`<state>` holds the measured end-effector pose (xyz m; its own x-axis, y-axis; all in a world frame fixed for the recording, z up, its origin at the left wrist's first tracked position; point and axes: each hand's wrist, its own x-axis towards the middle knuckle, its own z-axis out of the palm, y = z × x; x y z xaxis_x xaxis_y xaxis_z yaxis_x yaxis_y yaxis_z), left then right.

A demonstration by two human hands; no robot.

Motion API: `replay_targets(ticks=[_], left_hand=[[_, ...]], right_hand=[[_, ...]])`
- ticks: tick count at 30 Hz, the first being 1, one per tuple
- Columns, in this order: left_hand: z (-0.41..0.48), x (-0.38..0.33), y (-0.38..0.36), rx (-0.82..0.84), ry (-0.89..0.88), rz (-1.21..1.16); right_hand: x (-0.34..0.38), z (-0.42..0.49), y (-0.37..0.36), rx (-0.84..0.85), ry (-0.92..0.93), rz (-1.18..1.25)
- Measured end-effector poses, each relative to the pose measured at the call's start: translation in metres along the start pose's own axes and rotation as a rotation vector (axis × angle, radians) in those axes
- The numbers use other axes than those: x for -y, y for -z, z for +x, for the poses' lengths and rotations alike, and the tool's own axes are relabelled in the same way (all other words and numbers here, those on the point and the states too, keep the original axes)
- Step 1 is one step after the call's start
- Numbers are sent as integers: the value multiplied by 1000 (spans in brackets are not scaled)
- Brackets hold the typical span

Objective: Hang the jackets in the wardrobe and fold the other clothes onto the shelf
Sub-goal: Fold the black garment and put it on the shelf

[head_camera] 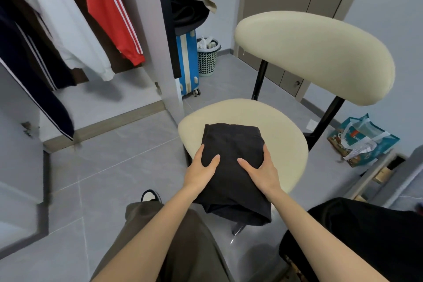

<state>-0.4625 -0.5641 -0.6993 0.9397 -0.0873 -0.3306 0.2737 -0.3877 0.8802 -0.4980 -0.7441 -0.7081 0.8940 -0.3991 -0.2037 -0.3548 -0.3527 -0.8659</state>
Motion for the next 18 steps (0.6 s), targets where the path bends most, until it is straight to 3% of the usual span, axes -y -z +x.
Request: replay_targets(ticks=[10, 18], left_hand=[[-55, -31, 78, -188, -155, -89], [-86, -59, 170, -284, -214, -346]], right_hand=[[77, -30, -21, 64, 225, 80], [172, -50, -51, 120, 467, 101]])
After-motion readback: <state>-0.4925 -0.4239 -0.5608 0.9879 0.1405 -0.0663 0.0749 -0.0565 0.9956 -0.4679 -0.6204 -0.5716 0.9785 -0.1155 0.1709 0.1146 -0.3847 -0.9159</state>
